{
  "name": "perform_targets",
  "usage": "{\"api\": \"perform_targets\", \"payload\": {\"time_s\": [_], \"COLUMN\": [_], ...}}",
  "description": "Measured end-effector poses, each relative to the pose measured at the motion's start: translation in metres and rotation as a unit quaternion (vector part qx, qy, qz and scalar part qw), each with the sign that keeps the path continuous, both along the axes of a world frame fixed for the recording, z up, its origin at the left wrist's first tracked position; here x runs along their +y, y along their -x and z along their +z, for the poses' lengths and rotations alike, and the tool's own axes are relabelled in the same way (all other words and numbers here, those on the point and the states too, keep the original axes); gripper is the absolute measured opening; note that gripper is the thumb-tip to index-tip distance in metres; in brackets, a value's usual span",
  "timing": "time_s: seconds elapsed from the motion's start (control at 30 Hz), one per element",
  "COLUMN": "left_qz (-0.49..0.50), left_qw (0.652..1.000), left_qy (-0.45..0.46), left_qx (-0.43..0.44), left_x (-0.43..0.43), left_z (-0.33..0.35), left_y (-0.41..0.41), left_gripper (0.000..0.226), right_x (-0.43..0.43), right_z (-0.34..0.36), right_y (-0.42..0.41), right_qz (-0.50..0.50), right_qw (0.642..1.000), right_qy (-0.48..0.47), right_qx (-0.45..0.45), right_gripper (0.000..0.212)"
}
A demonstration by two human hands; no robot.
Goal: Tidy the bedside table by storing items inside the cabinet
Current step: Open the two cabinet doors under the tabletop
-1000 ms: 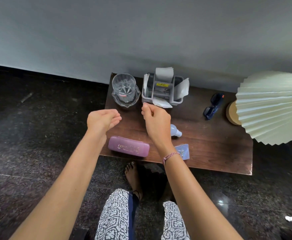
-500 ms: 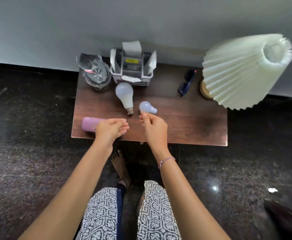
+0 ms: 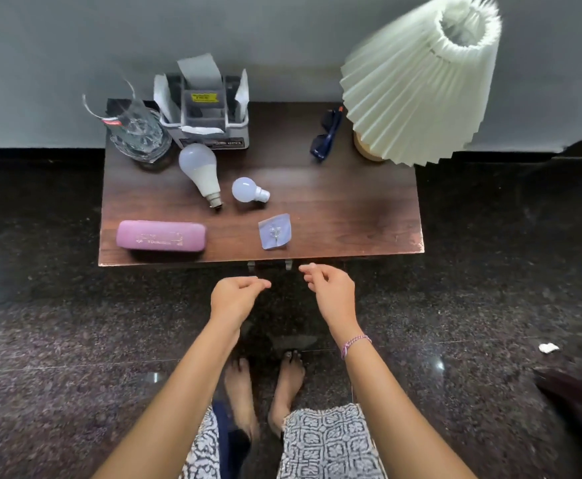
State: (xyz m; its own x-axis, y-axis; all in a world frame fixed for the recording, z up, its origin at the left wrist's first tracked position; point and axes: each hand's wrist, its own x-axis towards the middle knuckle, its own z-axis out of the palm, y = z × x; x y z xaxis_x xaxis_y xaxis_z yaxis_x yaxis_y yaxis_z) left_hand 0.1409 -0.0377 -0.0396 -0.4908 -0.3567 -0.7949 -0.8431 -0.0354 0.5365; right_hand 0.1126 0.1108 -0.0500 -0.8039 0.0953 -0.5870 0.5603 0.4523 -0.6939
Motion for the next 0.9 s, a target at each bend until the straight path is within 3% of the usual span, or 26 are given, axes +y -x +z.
{"api": "perform_targets", "payload": {"time_s": [0.13,0.27,0.4,0.57,0.7,0.8,0.9], "left_qz": [-0.037,-0.08,0.07,0.145,0.109,0.078,0.097], "left_qw": [0.999,0.995,0.988,0.977,0.988,0.995,0.995], "left_qy": [0.011,0.03,-0.035,-0.07,-0.037,-0.009,0.012], "left_qx": [0.009,0.061,0.134,0.137,0.103,0.057,0.014], "left_x": [0.011,0.01,0.0,-0.001,-0.001,-0.005,-0.011], "left_z": [-0.037,-0.08,-0.108,-0.122,-0.123,-0.122,-0.124], "left_y": [-0.012,-0.025,-0.022,-0.011,-0.008,-0.017,-0.035], "left_gripper": [0.018,0.028,0.051,0.061,0.028,0.061,0.085], "right_x": [0.006,-0.002,-0.011,-0.022,-0.019,-0.014,-0.016], "right_z": [-0.038,-0.072,-0.097,-0.097,-0.102,-0.106,-0.101], "right_y": [-0.012,-0.013,-0.014,-0.012,-0.008,-0.008,-0.025], "right_qz": [0.008,-0.051,-0.05,-0.086,-0.058,-0.03,-0.025], "right_qw": [0.997,0.986,0.973,0.965,0.971,0.985,0.986], "right_qy": [0.049,0.12,0.179,0.217,0.181,0.101,0.066], "right_qx": [-0.055,-0.105,-0.135,-0.123,-0.147,-0.138,-0.15], "right_gripper": [0.031,0.051,0.076,0.069,0.074,0.079,0.11]}}
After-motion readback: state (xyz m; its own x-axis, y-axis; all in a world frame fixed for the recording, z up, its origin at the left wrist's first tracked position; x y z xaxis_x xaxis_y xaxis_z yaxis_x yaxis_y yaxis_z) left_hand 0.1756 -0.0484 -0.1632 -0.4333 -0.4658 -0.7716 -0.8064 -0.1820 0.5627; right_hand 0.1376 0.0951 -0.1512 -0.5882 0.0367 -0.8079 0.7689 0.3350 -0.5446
